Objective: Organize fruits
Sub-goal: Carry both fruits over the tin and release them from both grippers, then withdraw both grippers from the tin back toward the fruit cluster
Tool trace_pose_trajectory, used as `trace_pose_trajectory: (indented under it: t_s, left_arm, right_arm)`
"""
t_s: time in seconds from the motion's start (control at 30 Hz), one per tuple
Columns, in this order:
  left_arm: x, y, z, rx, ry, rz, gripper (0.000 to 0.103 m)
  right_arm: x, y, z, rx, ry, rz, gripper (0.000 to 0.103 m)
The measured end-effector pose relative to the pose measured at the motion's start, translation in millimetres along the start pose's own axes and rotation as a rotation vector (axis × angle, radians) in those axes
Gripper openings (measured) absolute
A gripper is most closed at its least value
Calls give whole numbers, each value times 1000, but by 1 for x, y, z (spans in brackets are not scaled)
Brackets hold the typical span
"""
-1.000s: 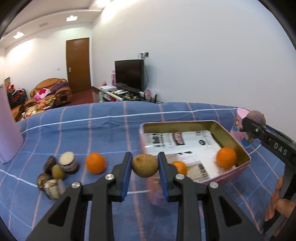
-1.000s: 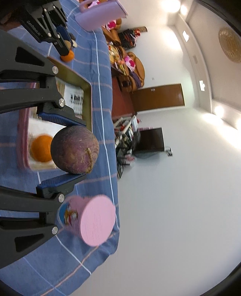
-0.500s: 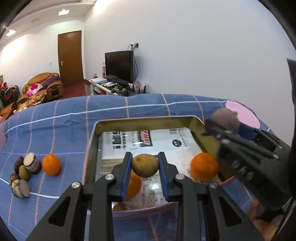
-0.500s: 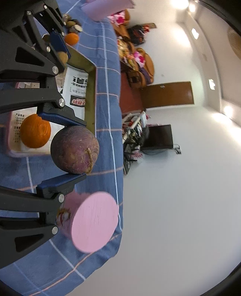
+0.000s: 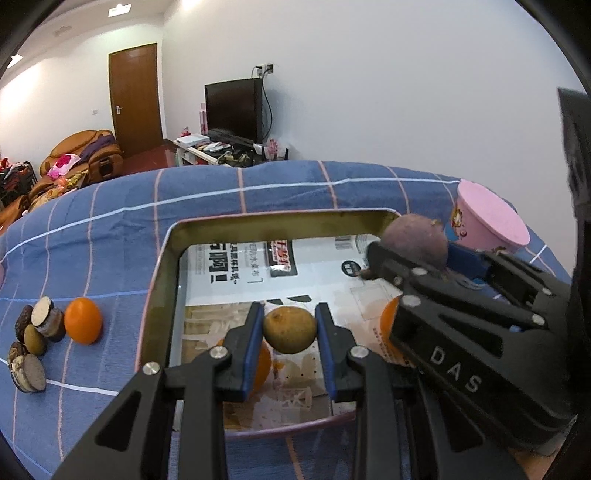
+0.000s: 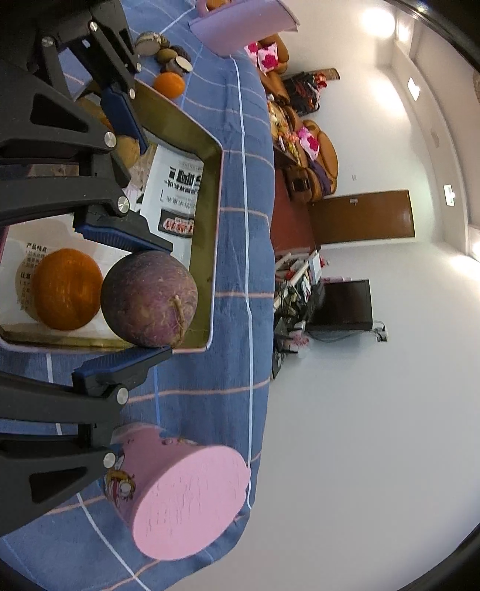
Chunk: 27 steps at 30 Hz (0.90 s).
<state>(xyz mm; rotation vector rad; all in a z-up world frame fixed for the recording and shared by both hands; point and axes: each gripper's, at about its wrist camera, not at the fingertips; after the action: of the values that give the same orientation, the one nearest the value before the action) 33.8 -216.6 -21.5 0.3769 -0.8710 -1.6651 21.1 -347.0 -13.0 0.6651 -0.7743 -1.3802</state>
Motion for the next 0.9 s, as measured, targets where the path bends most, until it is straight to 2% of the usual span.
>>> trace_pose_trajectory:
  t_s: [0.07, 0.17, 0.2, 0.23, 0.3, 0.5, 0.57, 0.63, 0.7, 0.8, 0.9]
  left_arm:
    - [1, 1, -1, -4, -1, -6, 30]
    - [4, 1, -2, -7, 4, -21, 30]
    - [5, 1, -2, -8, 4, -23, 30]
    - [5, 1, -3, -9, 5, -24, 30]
    - [5, 2, -4, -11, 6, -19, 30]
    - [7, 1, -3, -5, 13, -20, 30]
    - [7, 2, -2, 3, 16, -19, 39]
    - [7, 2, 2, 24, 19, -12, 71]
    - [6, 1, 9, 64, 29, 2, 87]
    - [1, 1, 24, 156, 3, 34, 98]
    - [-5, 1, 40, 250, -1, 61, 103]
  right_arm:
    - [2, 0, -5, -17, 39, -13, 51]
    - [-2, 0, -2, -6, 44, 0, 53]
    - [-4, 0, -1, 1, 46, 4, 59]
    - [-6, 0, 1, 6, 45, 5, 70]
    - [-8, 0, 5, 23, 40, 9, 77]
    - [-4, 0, 19, 82, -6, -26, 77]
    - [-1, 1, 28, 119, -60, -49, 77]
    - [4, 1, 35, 141, -105, -70, 77]
    - [8, 0, 41, 157, -145, -91, 78]
    - [15, -1, 47, 178, -161, -131, 78]
    - [19, -2, 53, 212, -186, -155, 78]
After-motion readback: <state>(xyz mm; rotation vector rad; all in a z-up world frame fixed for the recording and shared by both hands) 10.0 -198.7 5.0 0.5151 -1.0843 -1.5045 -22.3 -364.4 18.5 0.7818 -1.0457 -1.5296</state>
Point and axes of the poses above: each gripper's, at about its wrist camera, not at the fingertips, and z roughly against the way its jaws point, x to its right, y to its top, and after that the axes turned 11 degrees about z, right-handed
